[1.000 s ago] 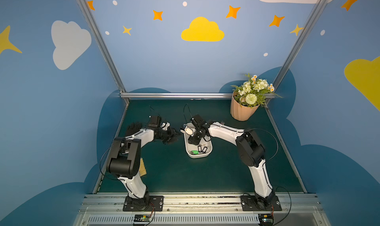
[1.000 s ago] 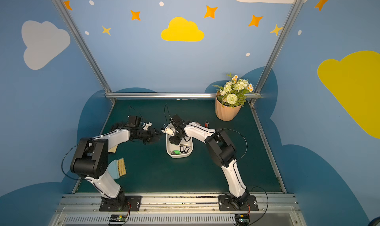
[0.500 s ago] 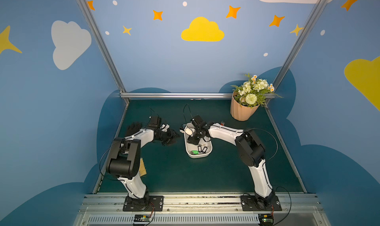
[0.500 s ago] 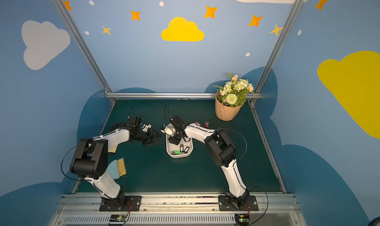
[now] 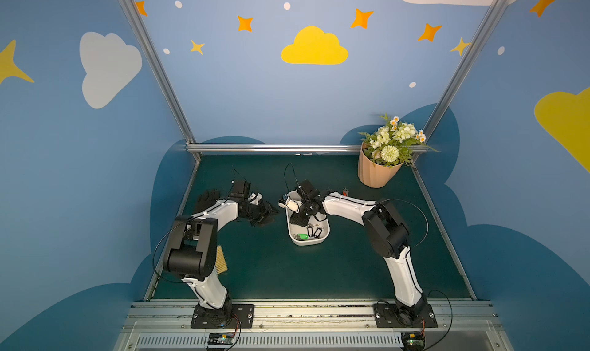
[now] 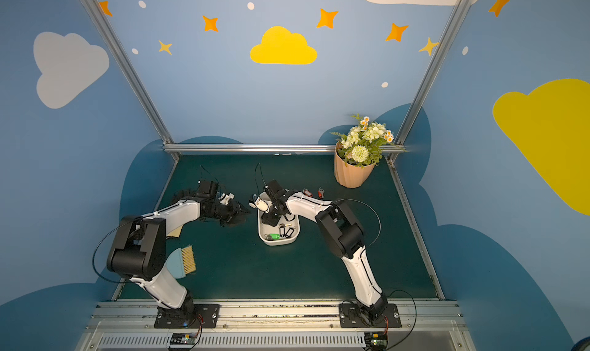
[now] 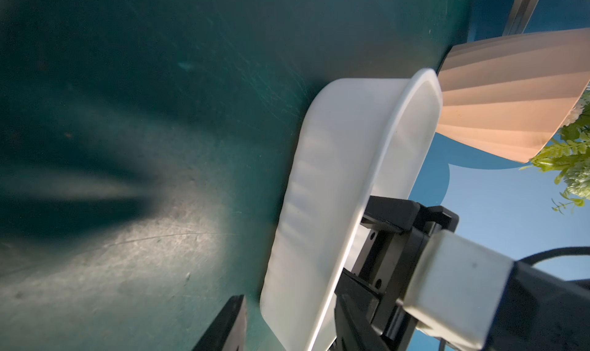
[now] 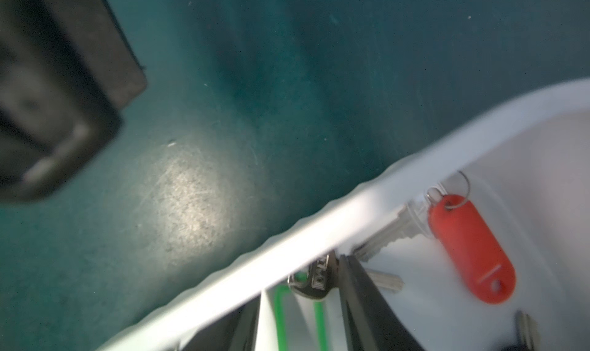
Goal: Take the keys out of the storage box
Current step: Pick up the key from the storage box.
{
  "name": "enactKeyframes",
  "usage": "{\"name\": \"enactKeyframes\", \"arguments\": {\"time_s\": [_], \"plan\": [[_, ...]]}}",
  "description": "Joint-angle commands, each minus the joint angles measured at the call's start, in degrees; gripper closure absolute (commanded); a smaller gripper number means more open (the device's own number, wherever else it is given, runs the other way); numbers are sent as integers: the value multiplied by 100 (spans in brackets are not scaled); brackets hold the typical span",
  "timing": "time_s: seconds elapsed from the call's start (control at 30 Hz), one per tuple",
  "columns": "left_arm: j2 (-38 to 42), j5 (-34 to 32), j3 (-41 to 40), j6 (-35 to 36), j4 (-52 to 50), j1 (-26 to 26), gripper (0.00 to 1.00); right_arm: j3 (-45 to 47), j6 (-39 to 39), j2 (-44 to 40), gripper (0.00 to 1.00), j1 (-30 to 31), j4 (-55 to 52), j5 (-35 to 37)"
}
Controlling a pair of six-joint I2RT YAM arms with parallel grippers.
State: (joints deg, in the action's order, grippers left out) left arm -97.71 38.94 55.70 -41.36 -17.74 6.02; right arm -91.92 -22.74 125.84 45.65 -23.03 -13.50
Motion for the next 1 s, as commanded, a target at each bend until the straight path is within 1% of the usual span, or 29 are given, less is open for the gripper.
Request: {"name": "enactKeyframes", "arguments": {"time_s": [0.0, 0.13, 0.37, 0.67, 0.93, 0.97], "plan": [[121, -27, 37, 94, -107, 31, 50, -54, 69, 213, 57, 30, -9, -152], [98, -27, 37, 81, -85, 40, 50, -54, 105, 222, 64, 30, -27, -188], [59, -28, 64, 72, -84, 50, 50, -37, 143, 166, 83, -11, -36, -145], [28, -47, 114, 69, -98, 74, 50, -28, 243, -39, 100, -186, -7, -164], [83, -107, 169, 84, -82, 92, 50, -28, 476, -347, 100, -432, 0, -257], [109, -119, 169, 89, -60, 100, 50, -28, 650, -410, 100, -466, -2, -282]]}}
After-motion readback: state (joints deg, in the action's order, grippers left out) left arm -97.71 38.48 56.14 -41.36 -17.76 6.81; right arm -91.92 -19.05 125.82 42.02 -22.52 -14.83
